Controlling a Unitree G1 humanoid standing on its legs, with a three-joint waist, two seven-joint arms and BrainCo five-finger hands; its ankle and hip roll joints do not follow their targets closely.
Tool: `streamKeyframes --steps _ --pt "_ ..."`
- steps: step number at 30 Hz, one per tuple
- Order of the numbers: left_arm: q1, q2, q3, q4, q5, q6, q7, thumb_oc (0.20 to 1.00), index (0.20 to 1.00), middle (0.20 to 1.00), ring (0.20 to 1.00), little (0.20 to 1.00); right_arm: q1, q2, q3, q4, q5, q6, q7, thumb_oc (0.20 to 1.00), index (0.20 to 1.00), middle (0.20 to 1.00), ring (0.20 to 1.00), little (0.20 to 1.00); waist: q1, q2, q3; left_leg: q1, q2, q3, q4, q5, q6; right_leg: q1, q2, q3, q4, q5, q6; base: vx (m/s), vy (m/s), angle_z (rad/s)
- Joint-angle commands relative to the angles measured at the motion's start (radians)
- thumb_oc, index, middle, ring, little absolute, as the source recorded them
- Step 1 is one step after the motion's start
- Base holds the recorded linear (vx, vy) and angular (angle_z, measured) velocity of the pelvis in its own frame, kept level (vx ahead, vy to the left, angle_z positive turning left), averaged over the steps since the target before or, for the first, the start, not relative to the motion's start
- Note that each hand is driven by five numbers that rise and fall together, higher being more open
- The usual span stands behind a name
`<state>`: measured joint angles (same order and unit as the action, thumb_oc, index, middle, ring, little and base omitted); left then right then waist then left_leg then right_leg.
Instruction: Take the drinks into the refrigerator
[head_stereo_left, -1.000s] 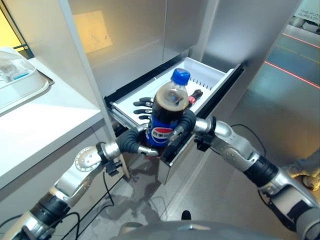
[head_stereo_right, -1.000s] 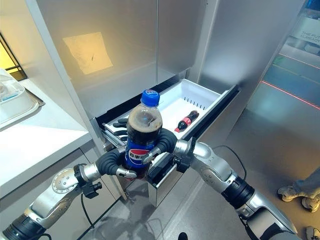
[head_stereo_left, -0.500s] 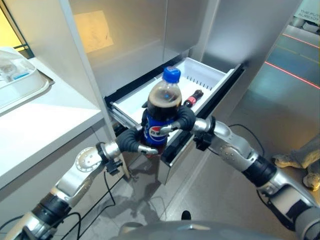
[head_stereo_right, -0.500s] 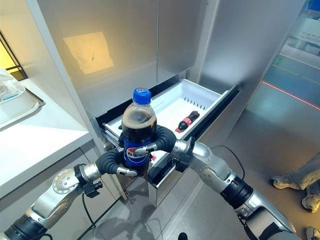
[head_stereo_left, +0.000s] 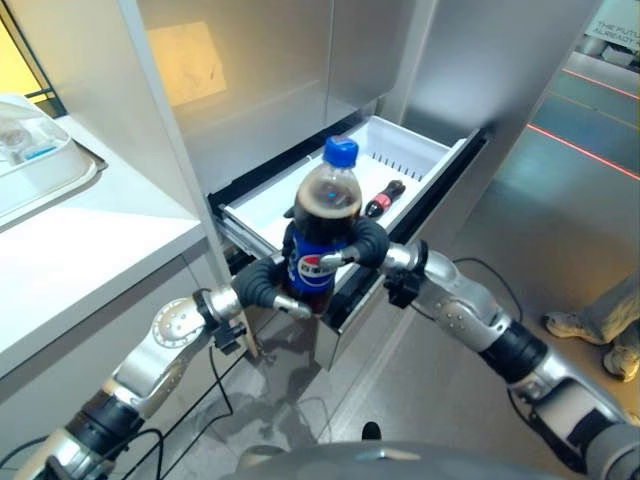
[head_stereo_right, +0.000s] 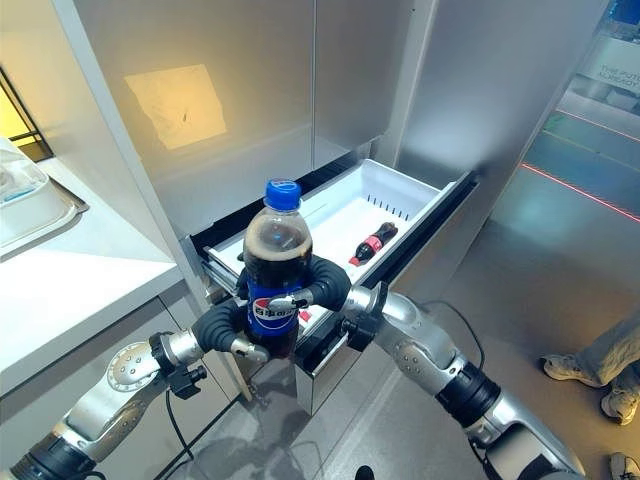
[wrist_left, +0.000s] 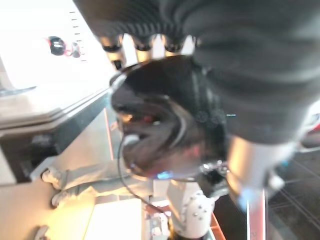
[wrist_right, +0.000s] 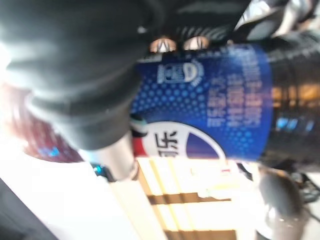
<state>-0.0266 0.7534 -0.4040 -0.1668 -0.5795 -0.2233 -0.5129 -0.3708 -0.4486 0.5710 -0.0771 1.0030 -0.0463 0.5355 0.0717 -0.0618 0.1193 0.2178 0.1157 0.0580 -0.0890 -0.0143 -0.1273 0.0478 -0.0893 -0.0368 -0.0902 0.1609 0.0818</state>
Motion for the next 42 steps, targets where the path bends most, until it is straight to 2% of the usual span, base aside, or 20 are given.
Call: streamKeyframes --steps 1,5,9,13,16,17,18,19,20,21,23,26,31,38,42 --pt "-0.033 -0.042 0.077 -0.067 -0.078 -0.058 -0.029 1.000 1.000 1.000 1.000 1.000 -0.008 -0.023 -0.183 -0.092 0.083 -0.117 -0.020 0.200 0.200 0.200 0.200 0.200 0.011 0.010 0.015 -0.027 -0.082 -0.029 0.002 -0.053 0.109 0.059 0.016 -0.081 0.116 -0.139 0.014 0.00 0.000 0.00" --pt "0.024 -0.035 0.093 -0.082 -0.129 -0.032 -0.072 1.000 1.000 1.000 1.000 1.000 0.048 -0.061 -0.337 -0.080 0.050 -0.176 -0.067 0.200 0.200 0.200 0.200 0.200 0.005 0.008 0.013 -0.026 -0.083 -0.030 0.002 -0.053 0.109 0.059 0.017 -0.082 0.116 -0.141 0.015 0.00 0.000 0.00" --pt "0.042 -0.009 0.084 -0.097 -0.154 -0.015 -0.091 1.000 1.000 1.000 1.000 1.000 -0.003 -0.088 -0.387 -0.011 0.003 -0.219 -0.119 0.200 0.200 0.200 0.200 0.200 0.011 0.006 0.011 -0.026 -0.081 -0.031 0.002 -0.055 0.109 0.059 0.018 -0.081 0.115 -0.139 0.014 0.00 0.000 0.00" --pt "0.042 0.010 0.065 -0.111 -0.183 0.001 -0.105 1.000 1.000 1.000 1.000 1.000 -0.086 -0.128 -0.388 0.061 -0.028 -0.243 -0.157 0.200 0.200 0.200 0.200 0.200 0.018 0.005 0.012 -0.026 -0.081 -0.031 0.002 -0.055 0.109 0.058 0.019 -0.079 0.116 -0.139 0.014 0.00 0.000 0.00" --pt "0.041 0.030 0.051 -0.124 -0.217 0.016 -0.114 1.000 1.000 1.000 1.000 1.000 -0.179 -0.172 -0.366 0.148 -0.049 -0.259 -0.193 0.200 0.200 0.200 0.200 0.200 0.023 0.003 0.012 -0.026 -0.081 -0.030 0.002 -0.055 0.108 0.055 0.020 -0.079 0.121 -0.139 0.014 0.00 0.000 0.00" --pt "0.036 0.044 0.034 -0.133 -0.266 0.036 -0.126 1.000 1.000 1.000 1.000 1.000 -0.247 -0.216 -0.343 0.198 -0.063 -0.263 -0.213 0.200 0.200 0.200 0.200 0.200 0.025 0.001 0.015 -0.026 -0.081 -0.030 0.002 -0.054 0.108 0.052 0.020 -0.078 0.125 -0.139 0.014 0.00 0.000 0.00" --pt "0.036 0.044 0.034 -0.133 -0.266 0.036 -0.126 1.000 1.000 1.000 1.000 1.000 -0.247 -0.216 -0.342 0.199 -0.062 -0.263 -0.213 0.200 0.200 0.200 0.200 0.200 0.025 0.001 0.015 -0.026 -0.081 -0.030 0.002 -0.054 0.108 0.052 0.021 -0.078 0.125 -0.139 0.014 0.00 0.000 0.00" --pt "0.027 0.062 0.011 -0.142 -0.302 0.053 -0.139 1.000 1.000 1.000 1.000 1.000 -0.328 -0.264 -0.303 0.265 -0.076 -0.262 -0.231 0.200 0.200 0.200 0.200 0.200 0.028 -0.001 0.017 -0.028 -0.082 -0.029 0.002 -0.053 0.108 0.048 0.021 -0.079 0.127 -0.138 0.013 0.00 0.000 0.00" --pt "0.026 0.061 0.011 -0.142 -0.302 0.053 -0.139 1.000 1.000 1.000 1.000 1.000 -0.332 -0.265 -0.301 0.268 -0.075 -0.263 -0.230 0.200 0.200 0.200 0.200 0.200 0.027 -0.001 0.018 -0.028 -0.082 -0.029 0.002 -0.053 0.108 0.048 0.021 -0.079 0.127 -0.138 0.013 0.00 0.000 0.00" --pt "0.018 0.088 -0.010 -0.162 -0.331 0.067 -0.148 1.000 1.000 1.000 1.000 1.000 -0.409 -0.300 -0.259 0.332 -0.087 -0.262 -0.249 0.200 0.200 0.200 0.200 0.200 0.032 -0.002 0.024 -0.030 -0.082 -0.027 0.002 -0.051 0.108 0.044 0.022 -0.078 0.127 -0.136 0.013 0.00 0.000 0.00" --pt "0.016 0.099 -0.020 -0.165 -0.345 0.073 -0.150 1.000 1.000 1.000 1.000 1.000 -0.447 -0.316 -0.238 0.359 -0.092 -0.262 -0.254 0.200 0.200 0.200 0.200 0.200 0.034 -0.003 0.027 -0.031 -0.082 -0.026 0.002 -0.049 0.107 0.040 0.022 -0.077 0.128 -0.136 0.013 0.00 0.000 0.00" --pt "-0.016 0.142 -0.074 -0.167 -0.385 0.098 -0.162 1.000 1.000 1.000 1.000 1.000 -0.626 -0.349 -0.130 0.482 -0.134 -0.253 -0.286 0.200 0.200 0.200 0.200 0.200 0.041 -0.005 0.050 -0.046 -0.083 -0.021 0.008 -0.044 0.111 0.018 0.026 -0.069 0.137 -0.136 0.014 -0.03 0.004 0.00" --pt "-0.069 0.175 -0.121 -0.175 -0.417 0.108 -0.166 1.000 1.000 1.000 1.000 1.000 -0.789 -0.302 -0.064 0.623 -0.120 -0.251 -0.310 0.200 0.200 0.200 0.200 0.200 0.048 -0.005 0.082 -0.075 -0.083 -0.020 0.018 -0.035 0.114 -0.017 0.031 -0.061 0.156 -0.137 0.013 -0.04 0.000 -0.02" --pt "-0.113 0.210 -0.166 -0.192 -0.449 0.110 -0.153 1.000 1.000 1.000 1.000 1.000 -1.023 -0.257 0.047 0.786 -0.132 -0.237 -0.340 0.200 0.200 0.200 0.200 0.200 0.070 -0.022 0.141 -0.160 -0.084 -0.020 0.047 -0.017 0.112 -0.081 0.035 -0.058 0.159 -0.122 0.012 -0.04 -0.004 -0.08" --pt "-0.129 0.215 -0.168 -0.207 -0.444 0.098 -0.140 1.000 1.000 1.000 1.000 1.000 -1.075 -0.245 0.077 0.830 -0.144 -0.234 -0.350 0.200 0.200 0.200 0.200 0.200 0.078 -0.027 0.167 -0.201 -0.083 -0.022 0.069 -0.016 0.112 -0.111 0.039 -0.060 0.167 -0.120 0.011 -0.03 -0.005 0.01"
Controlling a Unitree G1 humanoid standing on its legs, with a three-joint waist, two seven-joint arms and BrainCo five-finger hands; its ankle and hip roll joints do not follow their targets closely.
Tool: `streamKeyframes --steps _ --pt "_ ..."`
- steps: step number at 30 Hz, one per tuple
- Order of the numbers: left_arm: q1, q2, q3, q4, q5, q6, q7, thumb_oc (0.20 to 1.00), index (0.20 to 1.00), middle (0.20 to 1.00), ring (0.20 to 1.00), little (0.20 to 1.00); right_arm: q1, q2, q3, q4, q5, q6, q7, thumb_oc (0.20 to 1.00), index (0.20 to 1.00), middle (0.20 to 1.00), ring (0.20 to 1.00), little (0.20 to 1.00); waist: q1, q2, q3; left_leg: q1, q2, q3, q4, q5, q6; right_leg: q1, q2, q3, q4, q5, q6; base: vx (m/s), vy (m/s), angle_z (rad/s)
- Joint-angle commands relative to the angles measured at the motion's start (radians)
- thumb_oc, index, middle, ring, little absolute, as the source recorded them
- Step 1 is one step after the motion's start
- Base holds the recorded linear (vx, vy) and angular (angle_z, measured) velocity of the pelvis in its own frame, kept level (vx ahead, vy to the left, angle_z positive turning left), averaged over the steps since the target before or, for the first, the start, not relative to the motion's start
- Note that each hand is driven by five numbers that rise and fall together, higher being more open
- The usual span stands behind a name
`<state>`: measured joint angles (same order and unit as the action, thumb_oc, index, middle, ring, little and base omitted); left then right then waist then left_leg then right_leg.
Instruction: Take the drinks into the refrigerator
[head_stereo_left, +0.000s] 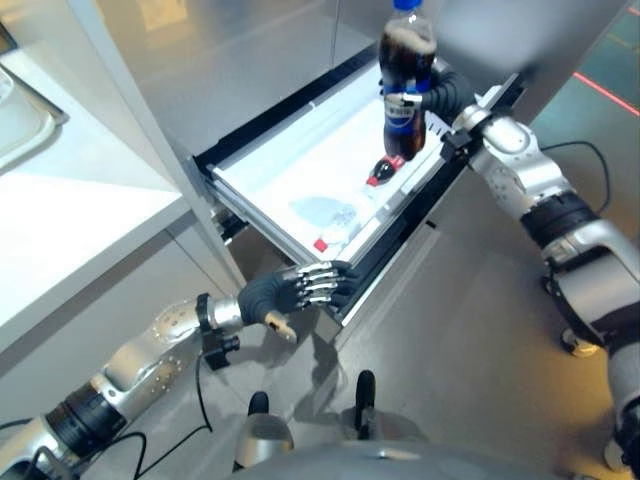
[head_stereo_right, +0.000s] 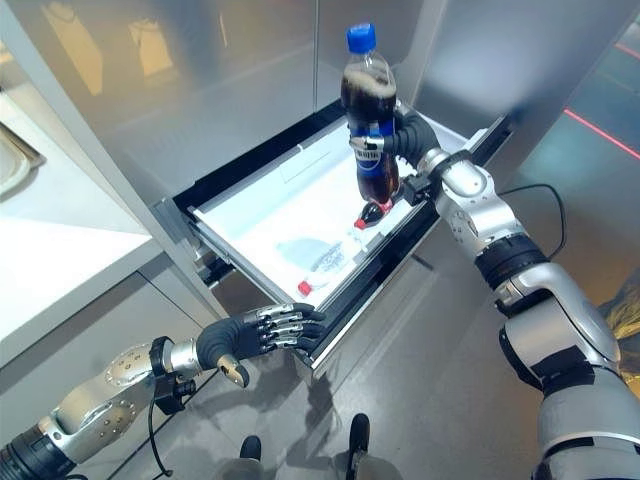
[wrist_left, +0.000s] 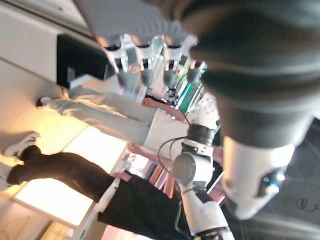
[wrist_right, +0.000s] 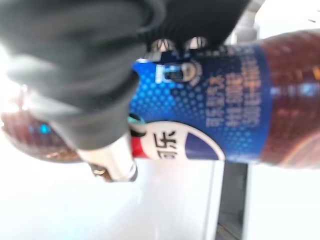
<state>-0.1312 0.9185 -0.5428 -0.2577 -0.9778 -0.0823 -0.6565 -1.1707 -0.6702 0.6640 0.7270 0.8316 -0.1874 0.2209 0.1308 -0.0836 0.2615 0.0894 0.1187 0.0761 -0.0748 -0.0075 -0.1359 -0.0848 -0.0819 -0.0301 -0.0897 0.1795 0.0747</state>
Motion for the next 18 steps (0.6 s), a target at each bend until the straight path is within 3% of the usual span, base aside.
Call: streamKeyframes --steps 1,18 --pt "-0.032 0.057 -0.030 -0.122 -0.042 -0.048 0.007 1.000 1.000 1.000 1.000 1.000 -0.288 -0.018 -0.008 0.038 0.018 -0.092 -0.040 0.200 0.200 0.200 0.200 0.200 0.022 -0.007 0.037 -0.085 -0.086 -0.043 0.062 -0.022 0.121 0.011 0.032 -0.066 0.171 -0.138 0.017 -0.09 -0.011 0.01" --pt "-0.097 0.080 0.002 -0.219 0.034 -0.147 0.109 1.000 1.000 1.000 1.000 1.000 -0.338 0.029 0.092 0.144 -0.132 -0.074 -0.068 0.200 0.200 0.200 0.200 0.200 0.047 -0.013 0.192 -0.262 -0.095 -0.057 0.200 -0.040 0.122 -0.128 0.033 -0.065 0.255 -0.134 0.006 -0.05 -0.006 0.05"
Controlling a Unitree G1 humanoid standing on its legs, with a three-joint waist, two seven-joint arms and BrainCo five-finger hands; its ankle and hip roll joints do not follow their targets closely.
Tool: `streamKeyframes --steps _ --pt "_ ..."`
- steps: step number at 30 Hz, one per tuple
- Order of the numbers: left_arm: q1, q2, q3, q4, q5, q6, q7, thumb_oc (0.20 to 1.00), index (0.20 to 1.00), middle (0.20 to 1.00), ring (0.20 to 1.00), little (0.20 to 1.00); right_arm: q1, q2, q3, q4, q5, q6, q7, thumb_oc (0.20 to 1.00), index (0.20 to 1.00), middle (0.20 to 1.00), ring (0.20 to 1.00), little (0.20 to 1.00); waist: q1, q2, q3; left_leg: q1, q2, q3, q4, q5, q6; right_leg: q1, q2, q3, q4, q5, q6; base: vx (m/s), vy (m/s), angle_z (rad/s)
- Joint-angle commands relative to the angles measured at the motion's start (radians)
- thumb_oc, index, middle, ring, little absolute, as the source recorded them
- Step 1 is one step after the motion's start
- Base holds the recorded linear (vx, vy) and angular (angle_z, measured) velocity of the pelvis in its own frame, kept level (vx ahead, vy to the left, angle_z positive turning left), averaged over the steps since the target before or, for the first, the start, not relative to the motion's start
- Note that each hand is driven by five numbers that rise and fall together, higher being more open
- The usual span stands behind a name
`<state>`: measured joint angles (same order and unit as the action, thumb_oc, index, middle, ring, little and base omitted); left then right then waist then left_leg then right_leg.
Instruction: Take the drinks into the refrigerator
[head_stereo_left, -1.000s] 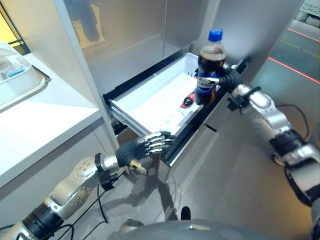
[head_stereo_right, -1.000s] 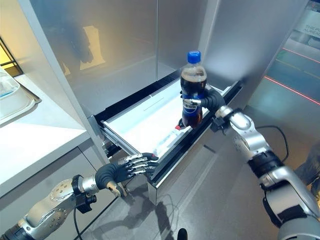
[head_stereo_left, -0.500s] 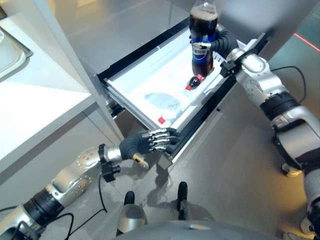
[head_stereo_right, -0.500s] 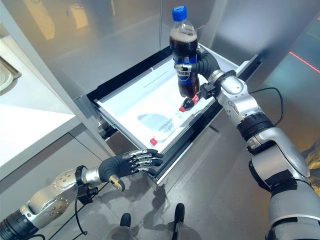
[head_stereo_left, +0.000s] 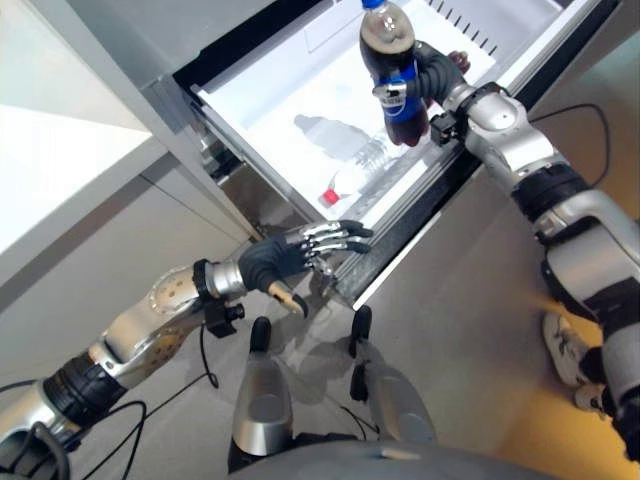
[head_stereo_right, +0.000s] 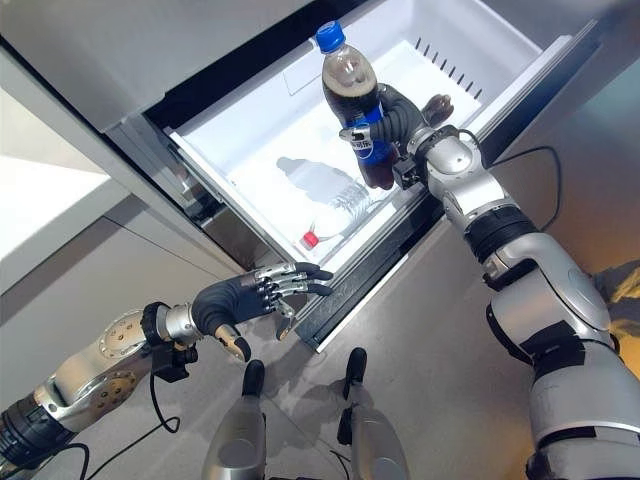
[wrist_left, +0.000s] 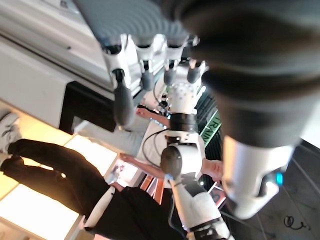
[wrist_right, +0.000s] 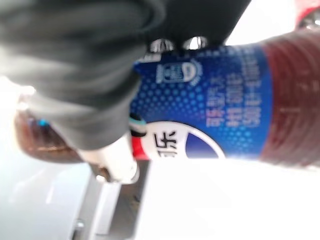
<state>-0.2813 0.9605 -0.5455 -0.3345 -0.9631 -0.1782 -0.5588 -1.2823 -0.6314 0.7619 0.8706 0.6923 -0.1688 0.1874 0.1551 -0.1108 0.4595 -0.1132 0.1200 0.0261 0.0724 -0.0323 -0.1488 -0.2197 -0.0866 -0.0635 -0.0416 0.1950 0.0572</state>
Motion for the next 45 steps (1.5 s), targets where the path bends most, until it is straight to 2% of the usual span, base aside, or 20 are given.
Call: streamKeyframes --steps 1,2,5,6,9,10,13,15,16,17,18,21,22,28,34,45 --pt "0.052 0.037 0.005 -0.143 0.024 -0.054 0.019 1.000 1.000 1.000 1.000 1.000 -0.224 0.005 0.001 0.008 -0.022 -0.096 -0.039 0.200 0.200 0.200 0.200 0.200 0.026 0.011 0.004 -0.069 -0.096 -0.008 0.056 -0.015 0.135 0.001 0.038 -0.033 0.206 -0.148 0.024 -0.05 -0.003 0.06" --pt "0.052 0.036 0.005 -0.142 0.024 -0.054 0.019 1.000 1.000 1.000 1.000 1.000 -0.224 0.006 0.001 0.008 -0.023 -0.096 -0.040 0.200 0.200 0.200 0.200 0.200 0.026 0.011 0.004 -0.070 -0.096 -0.008 0.057 -0.015 0.135 0.000 0.038 -0.033 0.207 -0.148 0.024 -0.05 -0.003 0.03" --pt "0.056 0.034 0.014 -0.147 0.029 -0.059 0.034 1.000 1.000 1.000 1.000 1.000 -0.252 0.001 0.061 -0.004 -0.171 -0.101 -0.067 0.200 0.200 0.200 0.200 0.200 0.028 0.001 0.019 -0.086 -0.093 -0.010 0.062 -0.013 0.134 -0.009 0.040 -0.036 0.204 -0.145 0.025 -0.04 -0.022 0.01" --pt "0.056 0.027 0.016 -0.145 0.034 -0.058 0.040 1.000 1.000 1.000 1.000 1.000 -0.271 -0.008 0.105 -0.004 -0.302 -0.102 -0.086 0.200 0.200 0.200 0.200 0.200 0.033 -0.006 0.029 -0.098 -0.093 -0.013 0.066 -0.010 0.133 -0.013 0.039 -0.040 0.203 -0.142 0.024 0.00 0.000 0.00" --pt "0.048 0.014 0.010 -0.137 0.036 -0.061 0.047 1.000 1.000 1.000 1.000 1.000 -0.266 0.000 0.093 -0.001 -0.316 -0.103 -0.106 0.200 0.200 0.200 0.200 0.200 0.034 -0.009 0.039 -0.105 -0.092 -0.019 0.066 -0.007 0.134 -0.013 0.039 -0.045 0.200 -0.140 0.025 -0.03 -0.028 0.07" --pt "0.046 0.011 0.009 -0.133 0.039 -0.063 0.054 1.000 1.000 1.000 1.000 1.000 -0.277 0.006 0.104 0.017 -0.368 -0.100 -0.123 0.200 0.200 0.200 0.200 0.200 0.037 -0.013 0.043 -0.109 -0.092 -0.022 0.064 -0.004 0.133 -0.014 0.040 -0.048 0.196 -0.138 0.025 -0.02 -0.021 0.09" --pt "0.050 0.010 0.028 -0.139 0.045 -0.063 0.061 1.000 1.000 1.000 1.000 1.000 -0.332 -0.025 0.229 -0.043 -0.640 -0.101 -0.148 0.200 0.200 0.200 0.200 0.200 0.042 -0.030 0.056 -0.116 -0.091 -0.028 0.064 -0.002 0.132 -0.017 0.042 -0.051 0.192 -0.136 0.028 -0.02 -0.025 0.10" --pt "0.062 0.006 0.046 -0.132 0.053 -0.061 0.060 1.000 1.000 1.000 1.000 1.000 -0.381 -0.075 0.348 -0.088 -0.891 -0.104 -0.172 0.200 0.200 0.200 0.200 0.200 0.046 -0.043 0.060 -0.123 -0.089 -0.036 0.065 -0.002 0.131 -0.019 0.042 -0.056 0.193 -0.138 0.029 0.01 -0.044 0.09" --pt "0.073 0.004 0.055 -0.133 0.052 -0.062 0.059 1.000 1.000 1.000 1.000 1.000 -0.410 -0.110 0.431 -0.126 -1.075 -0.110 -0.182 0.200 0.200 0.200 0.200 0.200 0.054 -0.053 0.060 -0.123 -0.089 -0.044 0.068 -0.011 0.131 -0.014 0.044 -0.063 0.193 -0.145 0.030 0.02 -0.040 0.12" --pt "0.072 0.003 0.056 -0.133 0.052 -0.062 0.059 1.000 1.000 1.000 1.000 1.000 -0.411 -0.110 0.432 -0.125 -1.077 -0.110 -0.183 0.200 0.200 0.200 0.200 0.200 0.052 -0.054 0.060 -0.127 -0.090 -0.044 0.066 -0.003 0.131 -0.016 0.043 -0.064 0.190 -0.139 0.030 0.03 -0.058 0.10" --pt "0.073 0.013 0.055 -0.135 0.045 -0.062 0.059 1.000 1.000 1.000 1.000 1.000 -0.442 -0.124 0.520 -0.140 -1.229 -0.119 -0.172 0.200 0.200 0.200 0.200 0.200 0.062 -0.064 0.060 -0.128 -0.092 -0.051 0.059 0.000 0.130 -0.011 0.041 -0.072 0.180 -0.140 0.032 0.01 -0.046 0.05" --pt "0.075 0.017 0.056 -0.139 0.041 -0.062 0.066 1.000 1.000 1.000 1.000 1.000 -0.446 -0.130 0.558 -0.143 -1.316 -0.120 -0.172 0.200 0.200 0.200 0.200 0.200 0.067 -0.069 0.060 -0.130 -0.092 -0.059 0.050 0.004 0.129 -0.006 0.042 -0.079 0.168 -0.140 0.034 0.01 -0.031 0.07" --pt "0.077 0.016 0.054 -0.141 0.040 -0.060 0.073 1.000 1.000 1.000 1.000 1.000 -0.448 -0.127 0.583 -0.137 -1.387 -0.119 -0.180 0.200 0.200 0.200 0.200 0.200 0.074 -0.076 0.060 -0.129 -0.092 -0.065 0.039 0.009 0.127 -0.003 0.043 -0.085 0.158 -0.138 0.036 0.01 -0.032 0.17" --pt "0.071 0.001 0.057 -0.137 0.050 -0.058 0.090 1.000 1.000 1.000 1.000 1.000 -0.450 -0.110 0.614 -0.120 -1.468 -0.122 -0.170 0.200 0.200 0.200 0.200 0.200 0.088 -0.098 0.060 -0.127 -0.090 -0.081 0.010 0.023 0.124 0.010 0.045 -0.100 0.131 -0.131 0.039 0.00 -0.013 0.06" --pt "0.074 -0.013 0.067 -0.138 0.061 -0.054 0.101 1.000 1.000 1.000 1.000 1.000 -0.428 -0.070 0.593 -0.058 -1.450 -0.105 -0.146 0.200 0.200 0.200 0.200 0.200 0.094 -0.109 0.060 -0.127 -0.088 -0.085 0.003 0.024 0.126 0.012 0.048 -0.107 0.128 -0.131 0.037 0.00 -0.007 0.10" --pt "0.105 -0.025 0.093 -0.153 0.050 -0.056 0.102 1.000 1.000 1.000 1.000 1.000 -0.438 -0.024 0.531 0.094 -1.376 -0.077 -0.195 0.200 0.200 0.200 0.200 0.200 0.093 -0.098 0.060 -0.115 -0.082 -0.078 -0.016 0.029 0.126 0.008 0.050 -0.103 0.122 -0.131 0.033 0.00 0.000 0.00"
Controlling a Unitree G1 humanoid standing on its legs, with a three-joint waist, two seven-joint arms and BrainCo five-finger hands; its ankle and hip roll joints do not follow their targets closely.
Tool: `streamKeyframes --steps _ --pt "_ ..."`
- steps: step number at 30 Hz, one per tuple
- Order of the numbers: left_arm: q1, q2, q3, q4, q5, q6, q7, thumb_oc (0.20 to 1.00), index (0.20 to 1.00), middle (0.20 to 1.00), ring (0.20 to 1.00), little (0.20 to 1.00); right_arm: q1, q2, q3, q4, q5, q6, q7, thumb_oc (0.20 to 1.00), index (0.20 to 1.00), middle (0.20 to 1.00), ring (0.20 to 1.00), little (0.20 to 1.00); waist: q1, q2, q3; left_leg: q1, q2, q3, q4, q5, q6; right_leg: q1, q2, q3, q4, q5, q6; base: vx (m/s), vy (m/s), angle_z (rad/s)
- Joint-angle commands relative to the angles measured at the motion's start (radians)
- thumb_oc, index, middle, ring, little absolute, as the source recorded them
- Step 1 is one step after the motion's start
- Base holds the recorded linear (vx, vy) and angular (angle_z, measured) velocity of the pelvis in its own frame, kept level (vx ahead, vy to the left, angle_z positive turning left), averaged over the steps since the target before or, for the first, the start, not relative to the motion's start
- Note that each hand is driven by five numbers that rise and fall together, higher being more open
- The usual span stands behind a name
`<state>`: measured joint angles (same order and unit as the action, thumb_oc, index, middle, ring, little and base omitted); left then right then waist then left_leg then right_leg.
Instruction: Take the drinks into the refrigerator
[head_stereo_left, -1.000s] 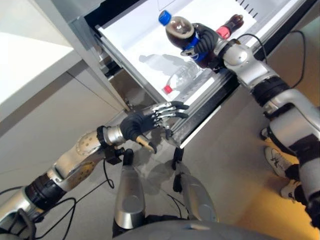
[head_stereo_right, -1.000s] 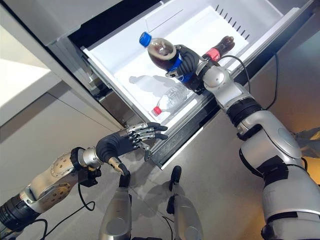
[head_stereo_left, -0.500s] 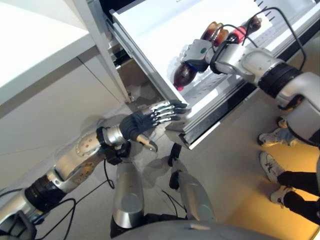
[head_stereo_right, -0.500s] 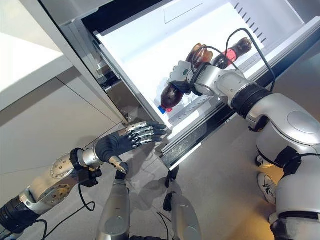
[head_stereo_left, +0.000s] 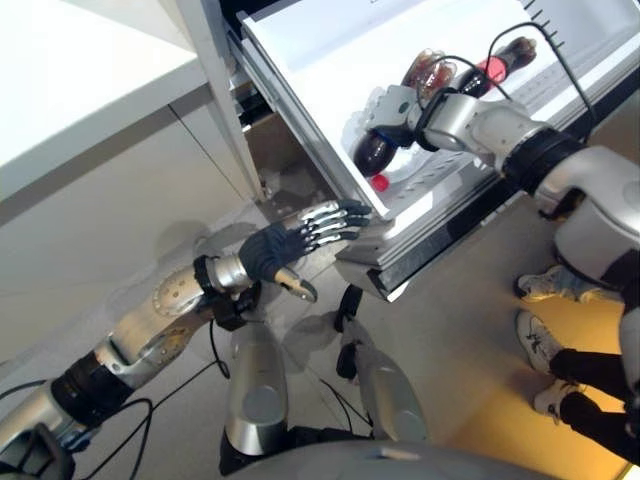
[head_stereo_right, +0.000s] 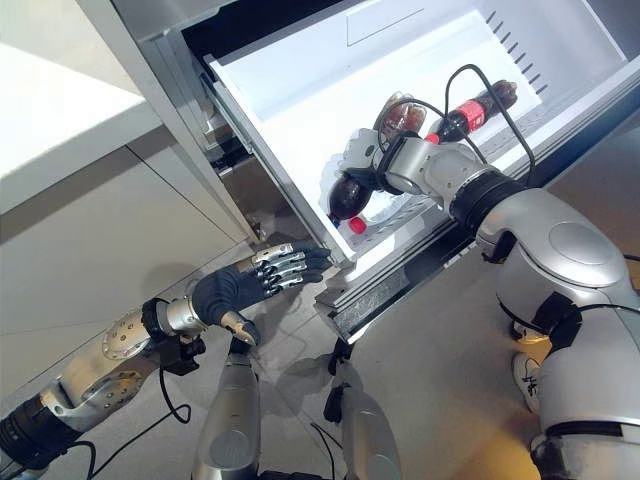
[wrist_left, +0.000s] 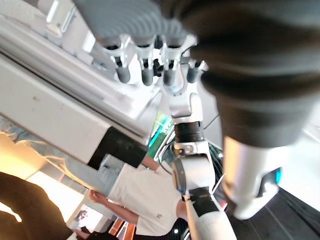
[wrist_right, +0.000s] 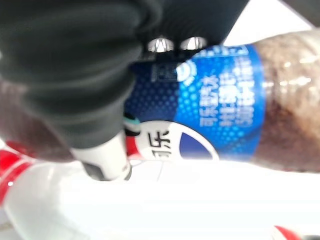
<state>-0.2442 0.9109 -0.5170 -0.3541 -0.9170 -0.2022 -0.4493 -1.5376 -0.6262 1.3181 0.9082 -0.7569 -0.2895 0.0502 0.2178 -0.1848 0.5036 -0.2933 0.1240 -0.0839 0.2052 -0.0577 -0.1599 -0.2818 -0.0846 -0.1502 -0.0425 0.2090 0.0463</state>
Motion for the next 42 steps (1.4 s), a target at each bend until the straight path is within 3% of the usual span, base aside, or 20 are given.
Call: streamKeyframes --steps 1,12,13,14,15,30,39,42 --pt "0.069 0.025 0.065 -0.135 0.003 -0.034 -0.007 1.000 1.000 1.000 1.000 1.000 -0.189 -0.028 -0.034 0.065 0.092 0.049 -0.064 0.200 0.200 0.200 0.200 0.200 0.030 -0.022 0.016 0.064 -0.086 0.031 -0.149 0.055 0.137 0.068 0.047 -0.016 0.123 -0.144 0.044 0.00 0.000 0.00" --pt "0.086 0.029 0.082 -0.144 0.005 -0.039 -0.004 1.000 1.000 1.000 1.000 1.000 -0.199 -0.040 -0.064 0.108 0.185 0.063 -0.089 0.200 0.200 0.200 0.200 0.200 0.024 -0.009 0.016 0.032 -0.089 0.027 -0.148 0.061 0.142 0.038 0.041 -0.021 0.132 -0.142 0.047 0.00 0.000 0.00" --pt "0.090 0.027 0.085 -0.145 0.007 -0.038 -0.004 1.000 1.000 1.000 1.000 1.000 -0.191 -0.039 -0.070 0.118 0.194 0.065 -0.083 0.256 0.256 0.256 0.256 0.256 0.024 -0.005 0.016 0.027 -0.090 0.026 -0.147 0.061 0.143 0.033 0.038 -0.025 0.137 -0.143 0.047 0.00 0.000 0.00" --pt "0.091 0.027 0.085 -0.145 0.007 -0.038 -0.004 1.000 1.000 1.000 1.000 1.000 -0.191 -0.039 -0.070 0.118 0.195 0.065 -0.083 0.837 0.837 0.837 0.837 0.837 0.024 -0.005 0.016 0.027 -0.091 0.025 -0.146 0.061 0.143 0.033 0.038 -0.025 0.138 -0.144 0.047 0.00 0.000 0.00" --pt "0.092 0.026 0.087 -0.146 0.008 -0.037 -0.003 1.000 1.000 1.000 1.000 1.000 -0.187 -0.033 -0.077 0.128 0.201 0.067 -0.080 1.000 1.000 1.000 1.000 1.000 0.023 -0.002 0.016 0.024 -0.091 0.024 -0.145 0.060 0.144 0.031 0.037 -0.027 0.140 -0.145 0.048 0.00 0.000 0.00" --pt "0.062 0.027 0.076 -0.142 -0.006 -0.031 -0.016 1.000 1.000 1.000 1.000 1.000 -0.189 0.008 -0.070 0.168 0.185 0.066 -0.082 1.000 1.000 1.000 1.000 1.000 0.030 0.014 0.016 0.011 -0.106 0.019 -0.095 0.036 0.146 0.029 0.023 -0.031 0.166 -0.154 0.045 0.00 0.004 0.01" --pt "0.045 0.036 0.067 -0.116 -0.013 -0.014 -0.041 1.000 1.000 1.000 1.000 1.000 -0.160 -0.062 -0.115 0.091 0.222 0.064 -0.088 1.000 1.000 1.000 1.000 1.000 0.044 0.017 0.013 0.067 -0.117 0.026 -0.077 0.019 0.144 0.096 0.007 -0.039 0.174 -0.161 0.040 0.00 0.000 0.00" --pt "0.066 0.034 0.084 -0.098 -0.004 -0.012 -0.045 1.000 1.000 1.000 1.000 1.000 -0.148 -0.135 -0.147 -0.020 0.242 0.052 -0.098 1.000 1.000 1.000 1.000 1.000 0.033 0.011 -0.021 0.098 -0.118 0.036 -0.079 0.011 0.142 0.126 0.004 -0.039 0.170 -0.162 0.040 0.03 0.006 0.02"
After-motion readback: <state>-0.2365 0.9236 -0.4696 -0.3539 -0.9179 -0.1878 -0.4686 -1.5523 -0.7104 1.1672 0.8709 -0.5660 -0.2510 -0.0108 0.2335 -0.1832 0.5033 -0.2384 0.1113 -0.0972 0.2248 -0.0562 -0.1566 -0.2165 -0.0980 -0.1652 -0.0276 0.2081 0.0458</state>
